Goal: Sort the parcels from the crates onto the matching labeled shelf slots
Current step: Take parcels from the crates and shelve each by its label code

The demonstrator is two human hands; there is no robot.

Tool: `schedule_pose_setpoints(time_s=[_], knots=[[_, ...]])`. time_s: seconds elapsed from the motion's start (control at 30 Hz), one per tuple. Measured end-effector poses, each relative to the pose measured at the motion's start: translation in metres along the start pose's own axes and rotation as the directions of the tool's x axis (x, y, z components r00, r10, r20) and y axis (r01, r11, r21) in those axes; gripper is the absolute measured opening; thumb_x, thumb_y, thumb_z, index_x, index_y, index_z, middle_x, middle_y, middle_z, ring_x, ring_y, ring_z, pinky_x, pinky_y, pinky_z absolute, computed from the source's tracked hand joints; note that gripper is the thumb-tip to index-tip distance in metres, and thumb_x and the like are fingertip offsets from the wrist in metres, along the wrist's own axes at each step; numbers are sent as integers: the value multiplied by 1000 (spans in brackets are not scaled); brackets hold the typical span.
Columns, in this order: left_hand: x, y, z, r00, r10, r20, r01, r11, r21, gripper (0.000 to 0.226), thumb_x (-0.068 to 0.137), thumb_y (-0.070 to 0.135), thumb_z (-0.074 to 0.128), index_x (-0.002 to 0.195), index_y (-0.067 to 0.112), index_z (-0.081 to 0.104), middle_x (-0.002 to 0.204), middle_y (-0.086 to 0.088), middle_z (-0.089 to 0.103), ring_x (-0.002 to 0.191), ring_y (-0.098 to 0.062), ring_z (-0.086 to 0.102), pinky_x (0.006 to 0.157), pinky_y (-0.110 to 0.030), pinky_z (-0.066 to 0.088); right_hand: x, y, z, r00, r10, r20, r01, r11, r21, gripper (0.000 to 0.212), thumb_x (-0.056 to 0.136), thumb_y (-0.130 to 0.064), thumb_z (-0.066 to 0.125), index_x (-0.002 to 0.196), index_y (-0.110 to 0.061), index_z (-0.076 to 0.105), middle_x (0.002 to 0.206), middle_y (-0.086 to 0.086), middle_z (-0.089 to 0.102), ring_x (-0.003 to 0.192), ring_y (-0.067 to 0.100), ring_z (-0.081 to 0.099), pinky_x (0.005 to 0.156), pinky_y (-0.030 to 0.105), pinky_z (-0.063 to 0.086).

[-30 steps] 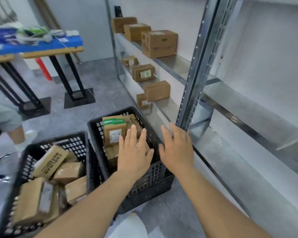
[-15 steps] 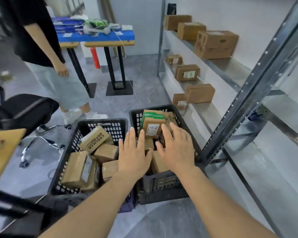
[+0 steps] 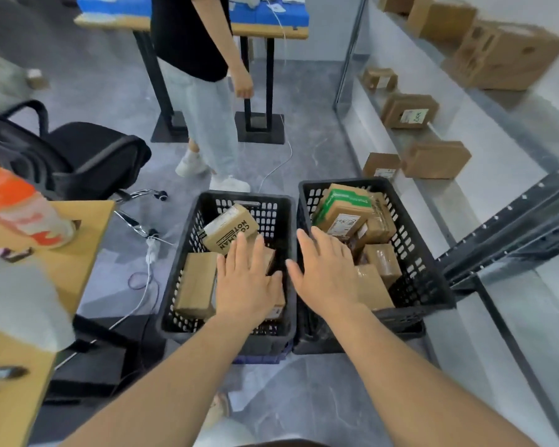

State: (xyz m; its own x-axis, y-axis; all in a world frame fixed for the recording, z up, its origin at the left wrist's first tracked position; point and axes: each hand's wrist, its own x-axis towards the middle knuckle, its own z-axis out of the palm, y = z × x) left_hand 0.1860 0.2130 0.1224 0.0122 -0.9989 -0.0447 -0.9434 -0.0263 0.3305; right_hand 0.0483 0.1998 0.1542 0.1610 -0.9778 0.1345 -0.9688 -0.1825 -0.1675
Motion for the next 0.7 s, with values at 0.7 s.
schedule_pose_setpoints(time_s=[0.7], knots=[[71,-203,27,895,-348,278,407,893,-193,49,94,33,44,141,22,34,137,-11,46,123,-30,43,96,-44,41,78,-80,143,918,155,365,-201,975,92,44,97,-37,41,136,-16,43,135,8,46,121,27,44,96,39,40]])
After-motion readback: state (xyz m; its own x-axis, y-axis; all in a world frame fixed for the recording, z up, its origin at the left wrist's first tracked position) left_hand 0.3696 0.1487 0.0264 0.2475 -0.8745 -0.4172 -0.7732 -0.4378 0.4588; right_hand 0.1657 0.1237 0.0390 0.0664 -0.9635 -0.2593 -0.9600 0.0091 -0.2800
